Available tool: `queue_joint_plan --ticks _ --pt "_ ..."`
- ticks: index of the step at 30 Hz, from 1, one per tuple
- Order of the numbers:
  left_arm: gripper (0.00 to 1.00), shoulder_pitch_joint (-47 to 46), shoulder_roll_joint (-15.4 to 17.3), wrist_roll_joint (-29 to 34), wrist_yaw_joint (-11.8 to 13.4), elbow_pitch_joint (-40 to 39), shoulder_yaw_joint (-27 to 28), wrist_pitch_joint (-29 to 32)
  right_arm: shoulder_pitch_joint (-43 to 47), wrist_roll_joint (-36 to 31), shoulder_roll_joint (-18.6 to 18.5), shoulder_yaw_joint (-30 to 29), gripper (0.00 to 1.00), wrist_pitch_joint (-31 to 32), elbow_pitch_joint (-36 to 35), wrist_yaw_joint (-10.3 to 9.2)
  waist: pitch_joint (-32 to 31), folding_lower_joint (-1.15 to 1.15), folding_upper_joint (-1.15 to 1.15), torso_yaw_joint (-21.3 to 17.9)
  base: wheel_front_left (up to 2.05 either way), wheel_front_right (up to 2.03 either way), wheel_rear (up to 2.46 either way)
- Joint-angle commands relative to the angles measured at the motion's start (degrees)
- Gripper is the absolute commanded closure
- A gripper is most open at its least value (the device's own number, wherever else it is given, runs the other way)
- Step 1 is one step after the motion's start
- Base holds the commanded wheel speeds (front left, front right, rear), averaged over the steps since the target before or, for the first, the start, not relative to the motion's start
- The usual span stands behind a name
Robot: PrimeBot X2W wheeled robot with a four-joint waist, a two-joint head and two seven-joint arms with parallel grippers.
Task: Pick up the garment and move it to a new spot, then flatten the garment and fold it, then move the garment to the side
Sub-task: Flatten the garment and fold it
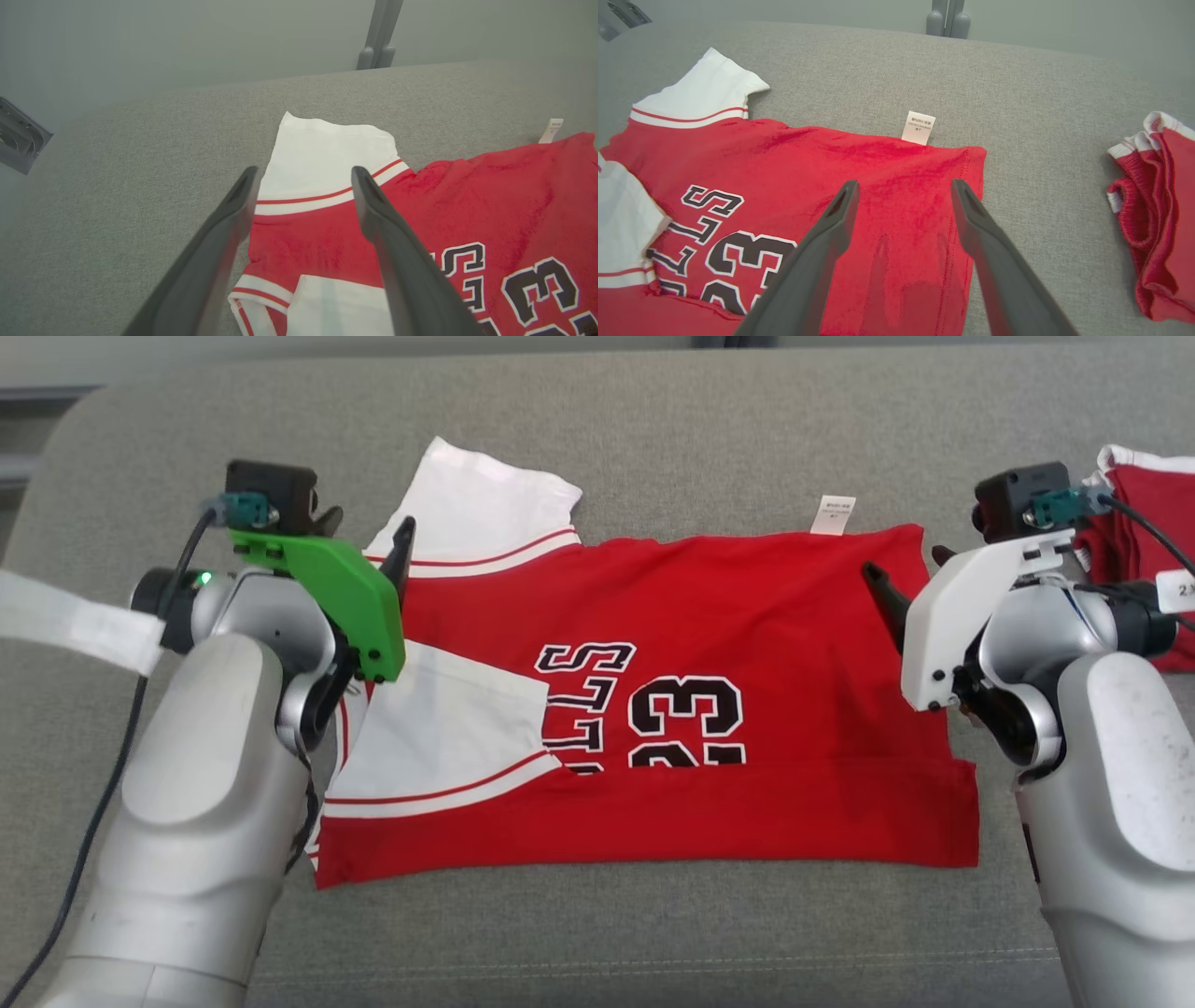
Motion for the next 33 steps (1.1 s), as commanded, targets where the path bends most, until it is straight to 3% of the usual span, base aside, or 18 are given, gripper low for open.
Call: queue_joint_plan --ticks 1,5,13,19,33 --pt "0.0 -2.8 0.1 0.9 0.4 1.4 -0.3 1.1 -1.9 0.4 -1.1 0.7 0.0 1.6 0.5 -0.02 5.9 -0.01 0.0 -2.7 0.0 0.0 0.0" --pt "0.0 -9.3 0.3 2.1 0.0 4.9 -1.9 4.4 -6.1 0.9 -3.5 1.6 0.0 4.8 1.6 -0.02 9.6 -0.01 0.0 -4.0 0.0 0.0 0.0" --pt "0.0 -19.9 1.1 5.2 2.7 10.7 -3.5 8.4 -13.9 2.5 -6.2 3.4 0.0 7.1 3.1 -0.02 16.5 -0.01 0.0 -6.4 0.0 0.0 0.0" --pt "0.0 -25.0 2.2 7.6 6.0 14.3 -4.1 8.2 -17.3 2.9 -5.7 4.6 0.0 6.1 3.6 -0.02 19.7 -0.01 0.0 -7.9 0.0 0.0 0.0" --pt "0.0 -29.2 3.5 8.3 10.2 19.9 -3.9 6.3 -17.9 3.5 -5.6 6.4 0.0 3.5 6.0 -0.02 21.1 -0.01 0.0 -9.4 0.0 0.0 0.0"
